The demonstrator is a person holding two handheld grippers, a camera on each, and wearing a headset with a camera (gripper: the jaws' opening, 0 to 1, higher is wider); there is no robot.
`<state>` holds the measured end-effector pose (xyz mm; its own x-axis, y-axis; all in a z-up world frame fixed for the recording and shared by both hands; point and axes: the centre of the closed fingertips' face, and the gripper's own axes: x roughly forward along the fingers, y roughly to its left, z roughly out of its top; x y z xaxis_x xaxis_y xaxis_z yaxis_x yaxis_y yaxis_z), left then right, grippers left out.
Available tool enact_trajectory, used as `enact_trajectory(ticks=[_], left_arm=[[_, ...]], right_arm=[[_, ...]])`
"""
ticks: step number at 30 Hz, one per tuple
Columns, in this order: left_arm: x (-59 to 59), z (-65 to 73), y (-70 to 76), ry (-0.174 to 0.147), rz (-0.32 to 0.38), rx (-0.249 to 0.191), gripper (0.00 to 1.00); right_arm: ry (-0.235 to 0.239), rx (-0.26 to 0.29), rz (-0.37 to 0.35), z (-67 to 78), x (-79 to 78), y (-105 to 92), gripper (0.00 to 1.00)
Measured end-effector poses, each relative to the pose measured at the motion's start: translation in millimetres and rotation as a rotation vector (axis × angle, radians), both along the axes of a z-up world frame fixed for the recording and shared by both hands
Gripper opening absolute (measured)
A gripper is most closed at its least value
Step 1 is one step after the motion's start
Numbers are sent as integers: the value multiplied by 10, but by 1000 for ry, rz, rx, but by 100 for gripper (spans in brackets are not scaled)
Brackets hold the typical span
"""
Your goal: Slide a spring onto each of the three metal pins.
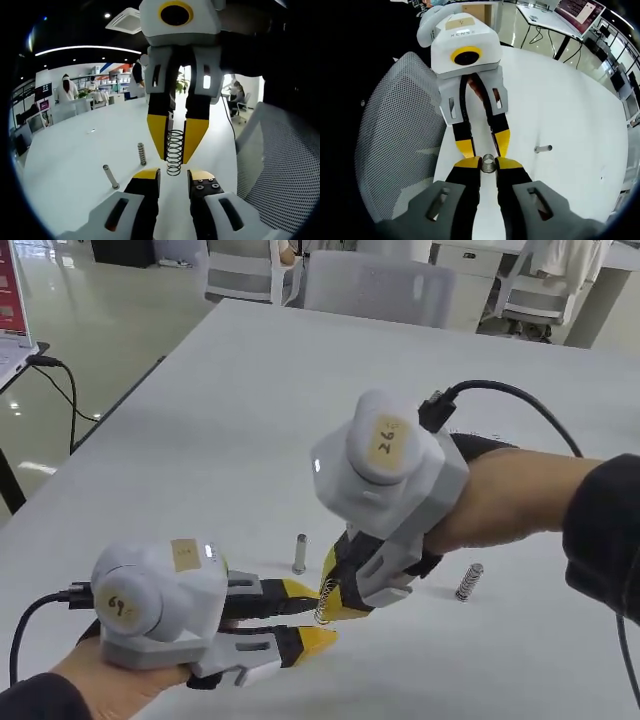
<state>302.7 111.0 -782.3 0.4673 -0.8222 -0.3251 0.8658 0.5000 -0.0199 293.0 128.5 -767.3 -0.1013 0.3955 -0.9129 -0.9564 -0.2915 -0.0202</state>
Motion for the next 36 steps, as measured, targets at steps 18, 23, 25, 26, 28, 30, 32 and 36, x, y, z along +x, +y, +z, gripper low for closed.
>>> enact_trajectory(ticks=[18, 23, 25, 26, 28, 30, 32, 36], left_arm=[[227, -99, 367, 36, 139, 14, 50], [257, -130, 426, 45, 170, 20, 57], [266, -141, 444, 46, 177, 23, 58], [270, -147, 453, 49, 182, 24, 59], [273, -150, 461, 50, 188, 25, 61], [273, -156, 467, 53, 191, 24, 62], [277, -158, 474, 53, 194, 24, 63], [276, -163, 488, 53, 199, 26, 65]], right_arm=[[-17, -5, -21, 29, 249, 30, 13], [-30, 0, -32, 41, 339, 43, 13], [-33, 2, -36, 53, 375, 50, 13], [-36, 3, -37, 61, 398, 57, 13], [-41, 2, -40, 72, 434, 69, 13], [-46, 5, -42, 88, 471, 89, 13], [-47, 5, -42, 92, 493, 102, 13], [-60, 0, -39, 89, 563, 120, 13]])
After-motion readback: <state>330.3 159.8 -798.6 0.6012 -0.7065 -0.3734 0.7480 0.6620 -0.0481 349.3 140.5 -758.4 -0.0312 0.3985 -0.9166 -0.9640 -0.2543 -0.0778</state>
